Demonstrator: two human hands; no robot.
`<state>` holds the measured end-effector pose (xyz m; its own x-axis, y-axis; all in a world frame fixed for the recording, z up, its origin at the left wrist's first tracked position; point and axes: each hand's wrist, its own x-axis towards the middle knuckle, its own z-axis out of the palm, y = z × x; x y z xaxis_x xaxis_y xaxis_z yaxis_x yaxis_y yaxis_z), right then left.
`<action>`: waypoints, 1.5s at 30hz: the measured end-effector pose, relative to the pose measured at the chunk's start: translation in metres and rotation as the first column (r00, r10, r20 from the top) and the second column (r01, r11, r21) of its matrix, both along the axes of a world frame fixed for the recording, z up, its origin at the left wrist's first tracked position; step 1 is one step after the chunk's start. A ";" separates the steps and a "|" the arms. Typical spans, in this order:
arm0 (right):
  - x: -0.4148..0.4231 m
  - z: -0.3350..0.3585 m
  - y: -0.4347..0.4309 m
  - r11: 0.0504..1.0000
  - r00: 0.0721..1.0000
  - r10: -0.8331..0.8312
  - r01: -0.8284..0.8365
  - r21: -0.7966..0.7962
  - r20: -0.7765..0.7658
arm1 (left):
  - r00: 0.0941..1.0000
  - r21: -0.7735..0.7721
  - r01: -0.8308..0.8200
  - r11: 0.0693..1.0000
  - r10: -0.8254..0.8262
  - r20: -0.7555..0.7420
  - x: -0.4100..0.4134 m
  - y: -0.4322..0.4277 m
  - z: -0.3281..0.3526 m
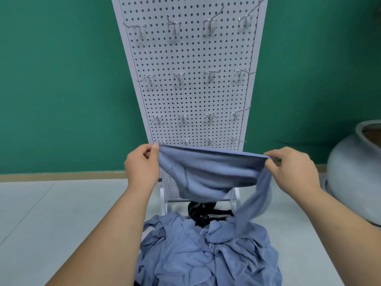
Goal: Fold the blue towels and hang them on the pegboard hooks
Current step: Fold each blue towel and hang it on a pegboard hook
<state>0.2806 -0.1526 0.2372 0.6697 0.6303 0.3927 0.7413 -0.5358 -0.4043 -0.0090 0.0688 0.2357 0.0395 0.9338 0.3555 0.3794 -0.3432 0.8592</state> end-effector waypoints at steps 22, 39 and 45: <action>-0.060 -0.002 0.019 0.917 0.894 0.394 -0.366 0.161 -0.214 | 0.766 -0.105 0.634 0.766 -0.641 -0.046 0.067 -0.079 -0.002; -0.045 -0.008 0.031 0.891 0.834 0.445 -0.372 0.262 -0.328 | 0.807 -0.219 0.483 0.848 -0.528 -0.264 0.039 -0.038 -0.016; -0.068 -0.003 0.035 0.839 0.780 0.544 -0.503 0.208 -0.309 | 0.699 -0.225 0.661 0.716 -0.697 -0.160 0.068 -0.071 -0.019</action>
<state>0.2123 -0.1178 0.2347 0.3520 0.8905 0.2882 0.6970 -0.0439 -0.7158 0.0594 -0.0022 0.2169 0.7418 0.6589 0.1249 0.2719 -0.4657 0.8421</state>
